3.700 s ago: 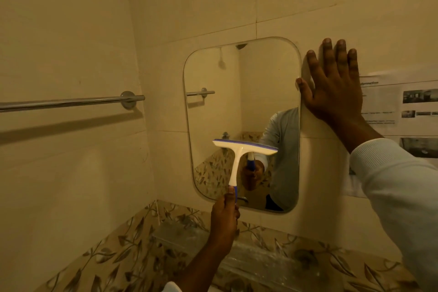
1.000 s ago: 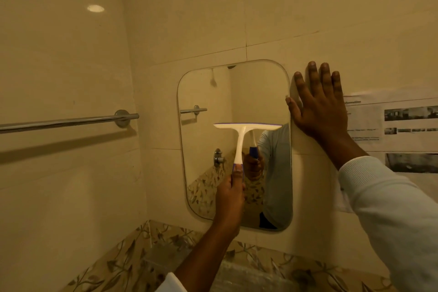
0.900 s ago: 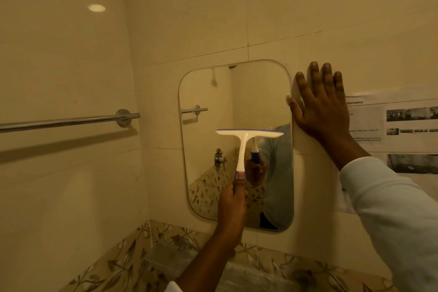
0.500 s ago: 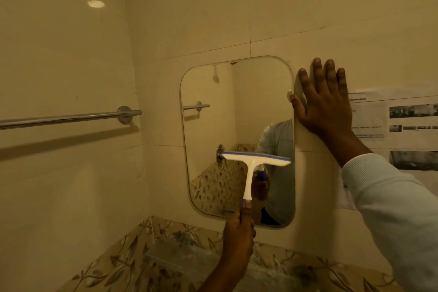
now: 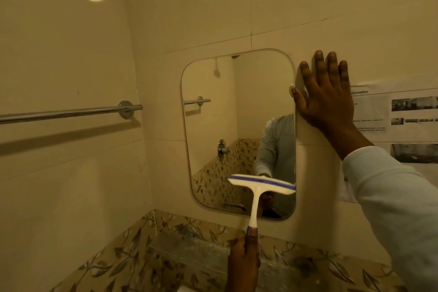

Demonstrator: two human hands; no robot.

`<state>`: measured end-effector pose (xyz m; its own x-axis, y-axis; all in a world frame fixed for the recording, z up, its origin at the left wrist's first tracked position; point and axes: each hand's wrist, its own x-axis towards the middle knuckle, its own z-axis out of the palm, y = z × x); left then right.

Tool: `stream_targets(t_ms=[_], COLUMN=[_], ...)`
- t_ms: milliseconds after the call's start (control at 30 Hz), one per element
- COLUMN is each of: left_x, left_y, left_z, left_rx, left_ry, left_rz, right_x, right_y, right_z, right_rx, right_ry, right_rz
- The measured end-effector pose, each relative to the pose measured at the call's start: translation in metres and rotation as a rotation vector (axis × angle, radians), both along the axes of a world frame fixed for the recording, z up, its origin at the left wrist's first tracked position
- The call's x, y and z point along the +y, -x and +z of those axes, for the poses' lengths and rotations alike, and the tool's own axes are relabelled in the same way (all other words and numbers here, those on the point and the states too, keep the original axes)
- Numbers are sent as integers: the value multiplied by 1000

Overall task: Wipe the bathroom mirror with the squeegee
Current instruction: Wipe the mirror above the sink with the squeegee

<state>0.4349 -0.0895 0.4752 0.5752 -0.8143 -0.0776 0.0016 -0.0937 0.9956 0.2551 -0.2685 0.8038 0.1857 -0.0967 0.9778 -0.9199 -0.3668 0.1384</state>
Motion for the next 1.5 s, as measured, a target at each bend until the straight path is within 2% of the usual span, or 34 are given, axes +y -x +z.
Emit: stream_targets(t_ms=[167, 400, 467, 500, 600, 700, 867, 967, 1167, 1500], left_x=[13, 29, 38, 43, 49, 51, 50, 36, 17, 3], left_y=[0, 13, 7, 2, 2, 6, -25, -47, -86, -112], left_z=[-28, -13, -13, -3, 21, 61, 182, 246, 295, 269], left_rx=[-78, -53, -56, 48, 177, 136, -16, -20, -10, -20], left_ry=[-163, -210, -151, -87, 1, 46, 381, 513, 555, 423], left_rz=[42, 30, 99, 187, 146, 36, -23, 21, 34, -6], right_x=[-2, 3, 3, 3, 1, 0, 0, 0, 0, 1], right_y=[0, 1, 1, 1, 1, 1, 2, 2, 2, 1], right_z=[0, 0, 0, 1, 1, 1, 0, 1, 0, -1], right_rx=[-2, 4, 6, 5, 3, 6, 11, 9, 9, 8], right_ry=[11, 5, 3, 2, 9, 17, 7, 7, 15, 11], right_rz=[0, 14, 13, 14, 10, 6, 7, 16, 1, 9])
